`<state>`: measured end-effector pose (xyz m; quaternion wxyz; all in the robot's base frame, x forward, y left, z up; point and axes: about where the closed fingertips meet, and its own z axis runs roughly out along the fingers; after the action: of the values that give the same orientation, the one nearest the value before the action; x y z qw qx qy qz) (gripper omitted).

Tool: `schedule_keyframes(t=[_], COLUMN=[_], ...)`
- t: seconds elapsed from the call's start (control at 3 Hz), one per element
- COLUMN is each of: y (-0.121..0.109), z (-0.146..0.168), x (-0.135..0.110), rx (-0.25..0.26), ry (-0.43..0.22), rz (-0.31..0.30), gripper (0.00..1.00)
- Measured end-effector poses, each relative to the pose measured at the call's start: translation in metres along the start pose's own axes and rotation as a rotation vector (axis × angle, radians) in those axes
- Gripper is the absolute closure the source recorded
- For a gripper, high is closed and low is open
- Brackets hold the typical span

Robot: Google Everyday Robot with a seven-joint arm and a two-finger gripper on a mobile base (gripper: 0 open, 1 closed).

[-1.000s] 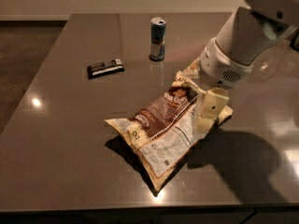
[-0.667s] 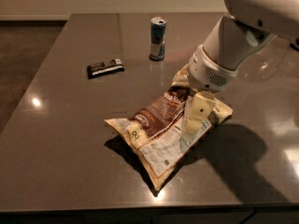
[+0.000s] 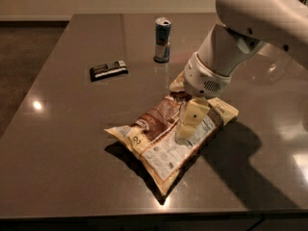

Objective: Move brown chip bag near rxbar chocolate

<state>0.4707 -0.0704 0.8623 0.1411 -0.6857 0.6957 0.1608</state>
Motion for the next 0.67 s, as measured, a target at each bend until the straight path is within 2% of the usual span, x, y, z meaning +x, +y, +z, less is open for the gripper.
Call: schedule_keyframes(t=[0.33, 0.67], y=[-0.004, -0.009], z=[-0.005, -0.009], x=[-0.015, -0.028], rx=[-0.003, 0.0], ry=[-0.003, -0.012], rz=[-0.035, -0.058], gripper=[0.48, 0.72])
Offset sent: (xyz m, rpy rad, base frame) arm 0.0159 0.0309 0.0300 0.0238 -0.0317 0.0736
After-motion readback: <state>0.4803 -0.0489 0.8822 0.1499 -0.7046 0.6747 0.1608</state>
